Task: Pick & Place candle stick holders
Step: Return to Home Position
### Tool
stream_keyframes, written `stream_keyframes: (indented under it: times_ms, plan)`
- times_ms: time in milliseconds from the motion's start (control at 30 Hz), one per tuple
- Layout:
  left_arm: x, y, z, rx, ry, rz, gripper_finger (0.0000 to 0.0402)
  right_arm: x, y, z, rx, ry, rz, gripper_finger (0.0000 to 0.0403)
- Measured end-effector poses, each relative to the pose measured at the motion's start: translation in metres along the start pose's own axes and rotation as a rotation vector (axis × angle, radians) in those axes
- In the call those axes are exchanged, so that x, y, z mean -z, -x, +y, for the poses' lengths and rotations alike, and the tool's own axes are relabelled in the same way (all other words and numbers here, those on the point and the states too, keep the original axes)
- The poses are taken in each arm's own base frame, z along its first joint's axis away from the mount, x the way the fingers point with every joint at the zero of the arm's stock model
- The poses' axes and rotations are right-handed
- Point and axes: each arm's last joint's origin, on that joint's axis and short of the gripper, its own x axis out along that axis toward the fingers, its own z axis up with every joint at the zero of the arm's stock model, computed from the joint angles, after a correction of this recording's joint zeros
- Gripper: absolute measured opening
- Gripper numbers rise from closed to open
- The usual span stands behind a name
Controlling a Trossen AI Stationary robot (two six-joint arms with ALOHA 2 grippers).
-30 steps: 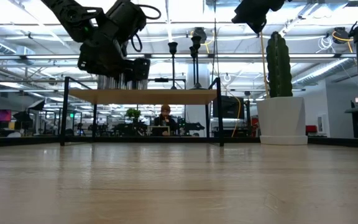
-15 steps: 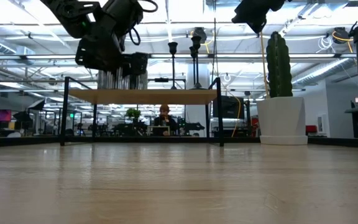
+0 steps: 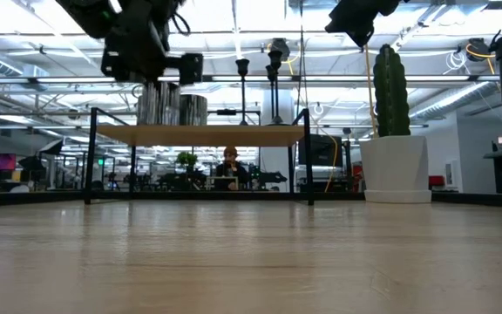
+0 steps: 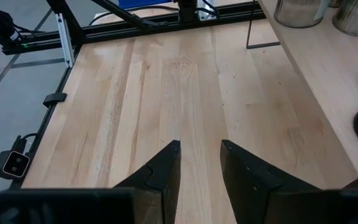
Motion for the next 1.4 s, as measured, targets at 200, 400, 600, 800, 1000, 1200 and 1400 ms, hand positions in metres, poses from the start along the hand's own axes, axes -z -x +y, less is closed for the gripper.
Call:
stream_keyframes:
  times_ms: [200,400,600,800,1000,1200,1400]
  plan:
    - [-0.029,0.003,0.012,0.012,0.092,-0.022,0.0397,0.0,0.0,0.0,0.0,-0.001,0.003,0.0105]
    - [-0.061,0.015,0.024,0.124,0.2,-0.042,0.0397,0.0,0.0,0.0,0.0,0.0,0.003,0.0105]
    - [-0.1,0.037,0.047,0.306,0.299,-0.101,0.0397,0.0,0.0,0.0,0.0,-0.001,0.003,0.0105]
    - [-0.115,0.073,0.065,0.576,0.334,-0.109,0.0397,0.003,0.002,0.0,0.002,0.002,0.029,0.0105]
    - [-0.116,0.111,0.092,0.813,0.239,-0.062,0.0397,0.002,0.012,0.002,0.007,0.02,0.001,0.0105]
    - [-0.112,0.134,0.123,1.122,0.147,-0.006,0.0397,0.0,0.029,0.004,0.034,0.026,-0.058,0.0105]
    - [-0.094,0.138,0.14,1.232,0.089,0.154,0.0397,0.004,0.04,0.005,0.034,0.024,-0.044,0.0083]
